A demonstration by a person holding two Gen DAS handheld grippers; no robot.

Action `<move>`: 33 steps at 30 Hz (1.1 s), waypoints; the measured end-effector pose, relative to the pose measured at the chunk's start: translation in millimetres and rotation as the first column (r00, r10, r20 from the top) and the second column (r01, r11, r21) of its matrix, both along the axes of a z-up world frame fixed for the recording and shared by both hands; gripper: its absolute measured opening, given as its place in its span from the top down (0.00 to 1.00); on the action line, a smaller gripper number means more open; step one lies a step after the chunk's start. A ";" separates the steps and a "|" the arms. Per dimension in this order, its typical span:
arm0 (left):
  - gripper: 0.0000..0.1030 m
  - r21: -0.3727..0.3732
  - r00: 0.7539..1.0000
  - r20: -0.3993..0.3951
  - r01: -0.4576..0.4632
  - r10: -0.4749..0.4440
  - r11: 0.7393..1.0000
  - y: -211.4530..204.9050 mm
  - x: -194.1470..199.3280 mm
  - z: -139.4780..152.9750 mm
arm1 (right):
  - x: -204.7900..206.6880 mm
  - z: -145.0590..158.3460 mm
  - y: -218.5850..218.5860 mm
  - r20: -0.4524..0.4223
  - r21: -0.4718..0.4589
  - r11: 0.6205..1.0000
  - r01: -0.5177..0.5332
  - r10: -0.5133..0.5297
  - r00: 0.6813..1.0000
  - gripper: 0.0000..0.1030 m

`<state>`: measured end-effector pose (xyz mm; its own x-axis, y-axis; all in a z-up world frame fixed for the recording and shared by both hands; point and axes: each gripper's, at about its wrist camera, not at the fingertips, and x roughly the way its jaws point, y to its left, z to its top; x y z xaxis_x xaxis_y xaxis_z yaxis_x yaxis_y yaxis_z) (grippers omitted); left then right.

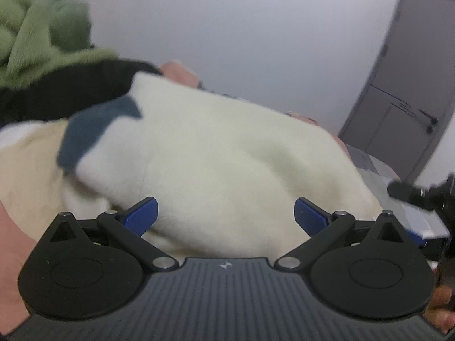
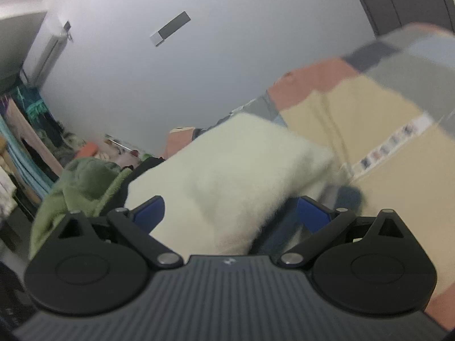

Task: Fold large clothes
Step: 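Reach both grippers into the cream sweater and close on its fabric, then lift the sweater with both grippers and shake it out in the air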

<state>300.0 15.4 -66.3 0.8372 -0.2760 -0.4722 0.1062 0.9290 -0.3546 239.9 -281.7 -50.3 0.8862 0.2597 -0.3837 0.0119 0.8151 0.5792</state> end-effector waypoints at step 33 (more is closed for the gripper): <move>0.88 -0.276 0.988 0.073 -0.114 0.139 0.954 93.9 -129.1 39.1 | -67.7 8.4 28.7 0.188 -0.238 0.932 -0.272 0.319 0.929 0.83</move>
